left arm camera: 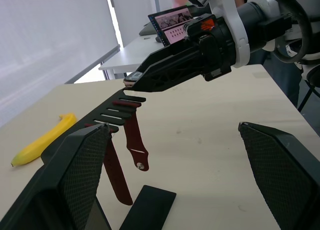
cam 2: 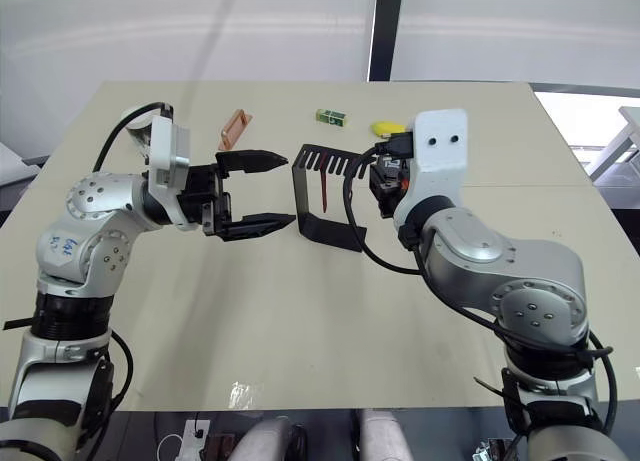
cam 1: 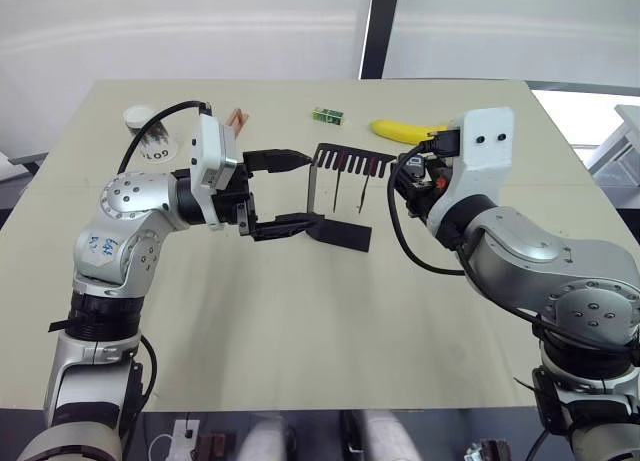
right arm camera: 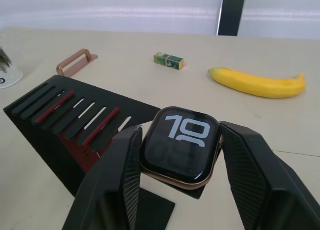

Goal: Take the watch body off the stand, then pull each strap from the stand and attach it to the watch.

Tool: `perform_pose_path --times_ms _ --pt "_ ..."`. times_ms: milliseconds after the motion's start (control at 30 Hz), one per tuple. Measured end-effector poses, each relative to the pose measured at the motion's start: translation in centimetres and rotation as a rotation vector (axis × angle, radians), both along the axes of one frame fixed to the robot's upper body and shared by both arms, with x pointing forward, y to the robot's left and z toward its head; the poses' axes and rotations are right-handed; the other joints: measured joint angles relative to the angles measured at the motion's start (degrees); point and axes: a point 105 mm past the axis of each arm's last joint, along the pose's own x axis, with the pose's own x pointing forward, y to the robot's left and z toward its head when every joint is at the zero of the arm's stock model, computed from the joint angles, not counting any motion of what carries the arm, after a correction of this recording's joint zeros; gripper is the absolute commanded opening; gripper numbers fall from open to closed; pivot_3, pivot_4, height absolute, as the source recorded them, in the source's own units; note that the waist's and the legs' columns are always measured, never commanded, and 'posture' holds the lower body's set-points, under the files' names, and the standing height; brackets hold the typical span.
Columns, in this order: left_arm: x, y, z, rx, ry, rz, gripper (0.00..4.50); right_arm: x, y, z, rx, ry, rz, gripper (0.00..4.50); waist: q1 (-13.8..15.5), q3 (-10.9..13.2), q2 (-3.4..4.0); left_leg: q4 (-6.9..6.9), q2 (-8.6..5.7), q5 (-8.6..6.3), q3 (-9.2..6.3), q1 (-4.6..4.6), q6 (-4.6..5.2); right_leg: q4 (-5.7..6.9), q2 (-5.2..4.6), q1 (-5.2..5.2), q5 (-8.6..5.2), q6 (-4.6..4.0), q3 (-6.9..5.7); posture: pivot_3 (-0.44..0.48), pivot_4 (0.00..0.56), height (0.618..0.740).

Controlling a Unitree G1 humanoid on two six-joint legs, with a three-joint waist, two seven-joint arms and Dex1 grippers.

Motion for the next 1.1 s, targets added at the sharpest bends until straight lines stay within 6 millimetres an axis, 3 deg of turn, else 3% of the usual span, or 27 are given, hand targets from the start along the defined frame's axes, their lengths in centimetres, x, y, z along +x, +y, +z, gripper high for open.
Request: perform_pose_path --times_ms 300,633,800,1100 --pt "0.0 -0.1 0.1 -0.006 0.001 -0.003 4.50 -0.2 -0.2 0.3 -0.026 -0.004 0.031 1.97 0.03 0.00 0.00 0.00 0.00 0.00 -0.01 -0.01 0.00 -0.01 0.00 0.00 0.00 0.00 0.00 0.000 0.150 0.740" --pt "-0.7 -0.5 0.9 -0.018 0.022 -0.074 4.50 -1.9 -2.2 2.4 -0.037 -0.064 0.124 1.97 0.14 0.01 -0.01 0.00 0.00 0.00 -0.10 -0.08 0.00 -0.07 0.00 0.01 0.00 0.01 -0.07 0.000 0.150 0.740" --pt "-2.9 -1.2 1.0 0.025 0.046 -0.196 4.50 -4.4 -4.7 0.3 -0.067 -0.013 0.167 1.97 0.53 0.01 -0.01 -0.04 0.00 -0.01 -0.39 -0.25 0.01 -0.32 0.04 0.07 0.03 0.06 -0.14 0.000 0.150 0.740" --pt "-4.2 -1.5 -0.6 0.092 0.097 -0.300 4.50 -7.5 -8.4 -6.1 -0.099 0.133 0.117 1.97 1.61 0.01 -0.01 0.00 -0.02 0.07 -0.36 -0.10 0.07 -0.44 0.07 0.25 0.08 0.15 -0.03 0.000 0.150 0.740"
